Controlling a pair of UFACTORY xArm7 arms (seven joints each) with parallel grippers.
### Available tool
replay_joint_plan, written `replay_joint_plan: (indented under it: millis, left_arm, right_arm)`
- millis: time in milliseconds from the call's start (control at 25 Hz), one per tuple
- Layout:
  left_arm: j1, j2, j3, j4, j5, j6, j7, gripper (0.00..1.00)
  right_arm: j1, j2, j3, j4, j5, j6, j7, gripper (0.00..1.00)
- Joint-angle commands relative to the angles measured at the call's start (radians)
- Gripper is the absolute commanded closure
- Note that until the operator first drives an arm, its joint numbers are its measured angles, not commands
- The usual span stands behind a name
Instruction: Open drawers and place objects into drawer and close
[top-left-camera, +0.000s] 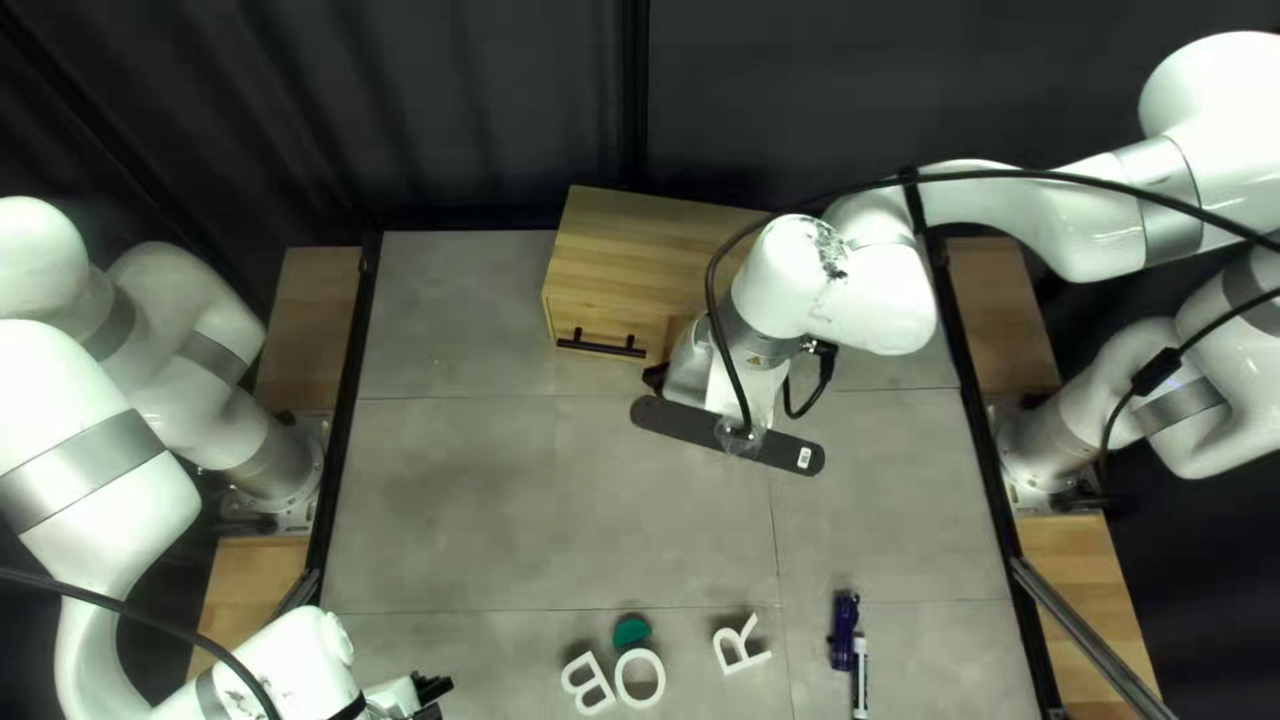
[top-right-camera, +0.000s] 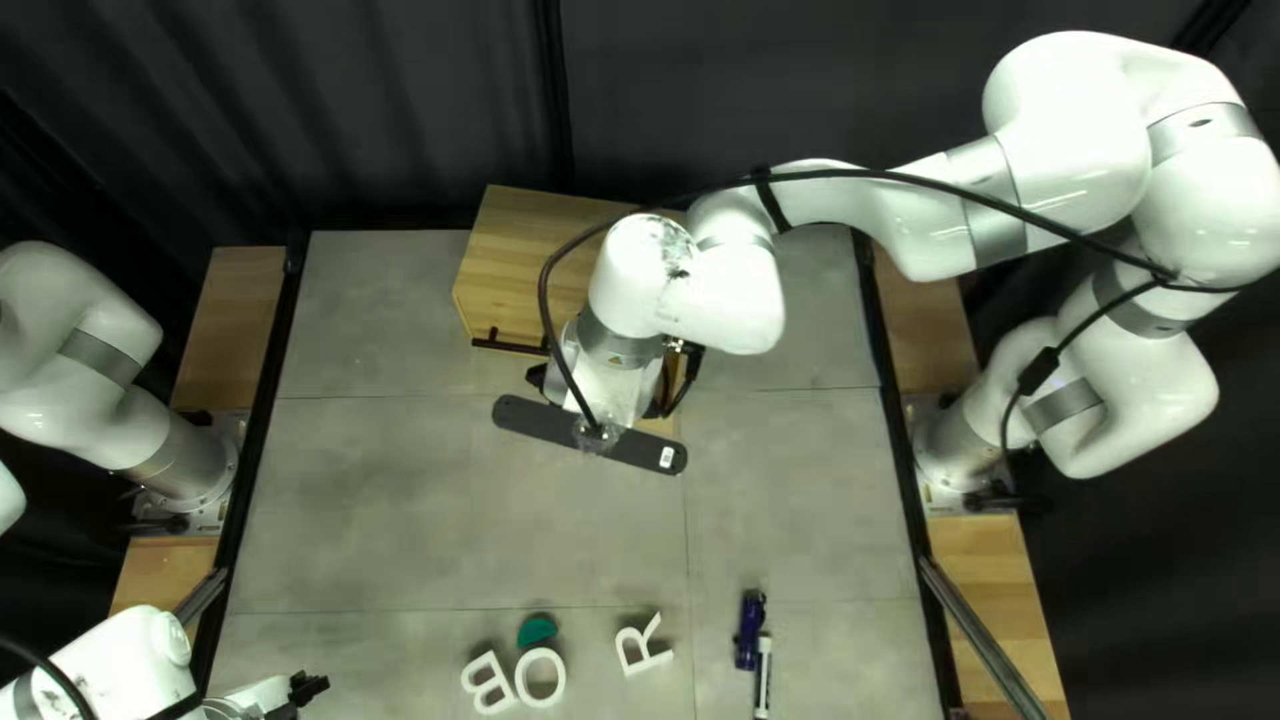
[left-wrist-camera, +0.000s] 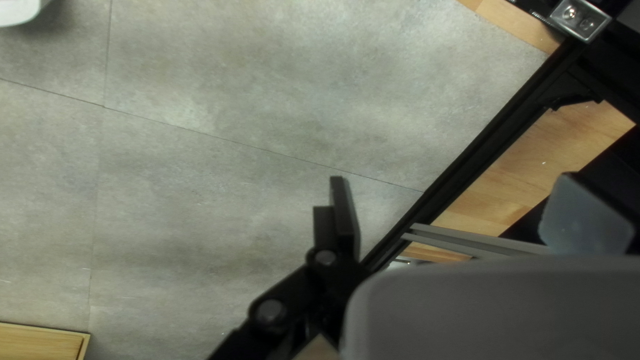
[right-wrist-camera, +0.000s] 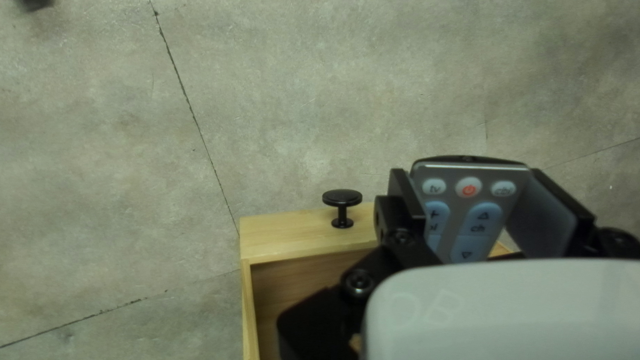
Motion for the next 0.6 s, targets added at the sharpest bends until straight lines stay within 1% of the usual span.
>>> replay_joint_plan:
  millis: [40,280,600]
  left_arm:
    - [0.000,0.000,0.000,0.000,0.000,0.000,0.000,0.00]
    - [0.000,0.000,0.000,0.000,0.000,0.000,0.000,0.00]
    - [0.000,0.000,0.000,0.000,0.000,0.000,0.000,0.00]
  right_arm:
    - [-0.007,0.006,-0.008,-0.015,0.028,-0.021,-0.026,1.00]
    - [-0.009,0.006,-0.012,-0.045,0.048,-0.053,-0.039,1.00]
    - [-0.021,0.012,-0.025,-0.049,0.061,-0.058,-0.078,1.00]
